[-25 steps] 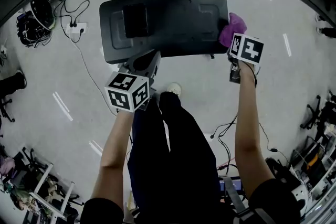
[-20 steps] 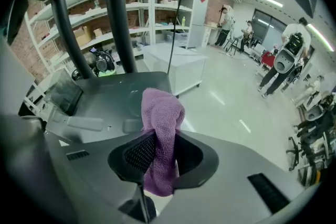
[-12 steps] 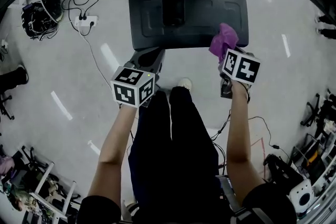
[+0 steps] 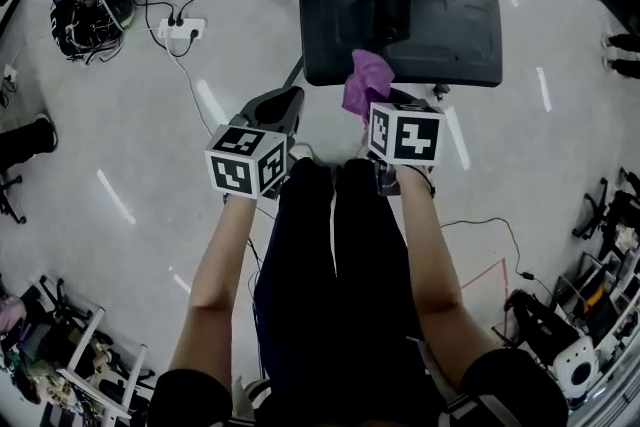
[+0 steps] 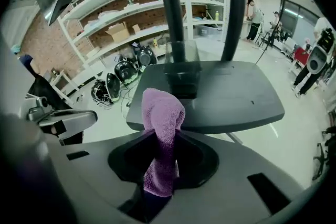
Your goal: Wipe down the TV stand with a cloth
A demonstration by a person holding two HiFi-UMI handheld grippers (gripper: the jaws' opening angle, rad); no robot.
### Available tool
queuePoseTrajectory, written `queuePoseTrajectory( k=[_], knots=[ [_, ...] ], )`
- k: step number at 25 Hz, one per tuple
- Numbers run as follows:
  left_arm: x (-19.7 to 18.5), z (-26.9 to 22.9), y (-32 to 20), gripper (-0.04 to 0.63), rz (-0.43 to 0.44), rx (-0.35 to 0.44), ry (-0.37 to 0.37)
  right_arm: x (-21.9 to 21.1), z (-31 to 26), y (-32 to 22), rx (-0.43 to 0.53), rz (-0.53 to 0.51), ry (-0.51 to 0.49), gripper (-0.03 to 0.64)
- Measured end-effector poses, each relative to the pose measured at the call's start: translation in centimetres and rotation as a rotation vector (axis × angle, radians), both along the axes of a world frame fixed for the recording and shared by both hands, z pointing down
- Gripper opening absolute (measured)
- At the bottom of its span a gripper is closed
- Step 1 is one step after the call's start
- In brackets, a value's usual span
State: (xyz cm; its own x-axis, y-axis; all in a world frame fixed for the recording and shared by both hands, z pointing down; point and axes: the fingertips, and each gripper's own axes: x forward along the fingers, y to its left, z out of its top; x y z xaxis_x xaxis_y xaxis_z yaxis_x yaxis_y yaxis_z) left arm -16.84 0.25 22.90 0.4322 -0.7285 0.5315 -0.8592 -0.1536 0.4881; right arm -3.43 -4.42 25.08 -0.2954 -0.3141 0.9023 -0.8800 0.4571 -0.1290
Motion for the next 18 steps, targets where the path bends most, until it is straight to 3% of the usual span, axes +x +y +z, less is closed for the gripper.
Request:
queuePoseTrajectory(
  k=[10,18],
  knots=[
    [-4.8,1.5,1.1,0.006,-0.054,-0.020,0.020,-11.1,2.3,0.6,-0.051,-0.099,-0.059,0.103],
    [-4.3,2.3,-0.1,0.006,-0.058,-0.027,0.034,-11.8,3.3,-0.6,-0.057,-0.157,-0.044,0.103]
  ],
)
